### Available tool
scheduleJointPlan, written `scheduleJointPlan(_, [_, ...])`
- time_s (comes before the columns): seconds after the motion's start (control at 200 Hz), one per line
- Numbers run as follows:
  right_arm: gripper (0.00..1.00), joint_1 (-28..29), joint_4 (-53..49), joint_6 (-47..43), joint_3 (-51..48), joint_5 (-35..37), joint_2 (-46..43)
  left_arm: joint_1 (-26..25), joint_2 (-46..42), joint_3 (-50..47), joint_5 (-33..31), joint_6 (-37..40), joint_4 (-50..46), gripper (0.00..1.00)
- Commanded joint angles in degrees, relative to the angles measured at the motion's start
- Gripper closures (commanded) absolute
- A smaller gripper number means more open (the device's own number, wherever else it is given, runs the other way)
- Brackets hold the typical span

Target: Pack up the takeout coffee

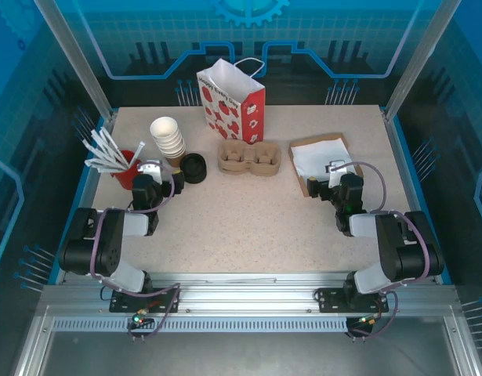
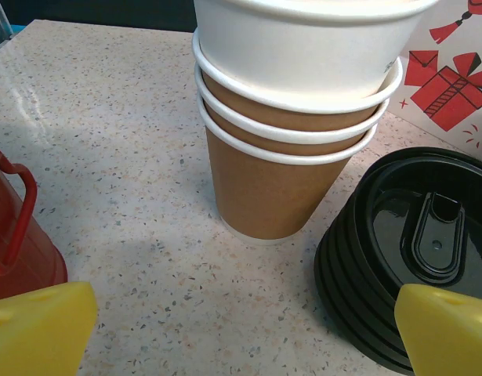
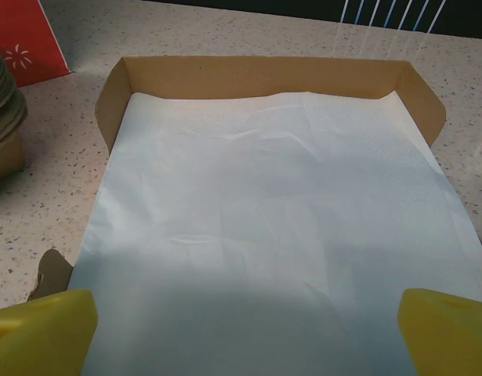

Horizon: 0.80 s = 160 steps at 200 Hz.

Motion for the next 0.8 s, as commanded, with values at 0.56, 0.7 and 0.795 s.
scheduleJointPlan(0.56, [0.0, -1.2, 1.2, 0.5, 1.2, -3.0, 0.5, -0.5, 0.4, -0.6, 1.4, 0.7, 1.8, 0.01])
scheduleJointPlan(0.7, [0.0, -1.4, 1.3, 0.5, 1.2, -3.3, 0.5, -0.4, 0.4, -0.5, 1.4, 0.7, 1.8, 0.01])
scheduleJointPlan(0.795, [0.0, -1.4, 1.3, 0.5, 1.2, -3.3, 0.5, -0.5, 0.3, -0.5, 1.4, 0.7, 1.9, 0.01])
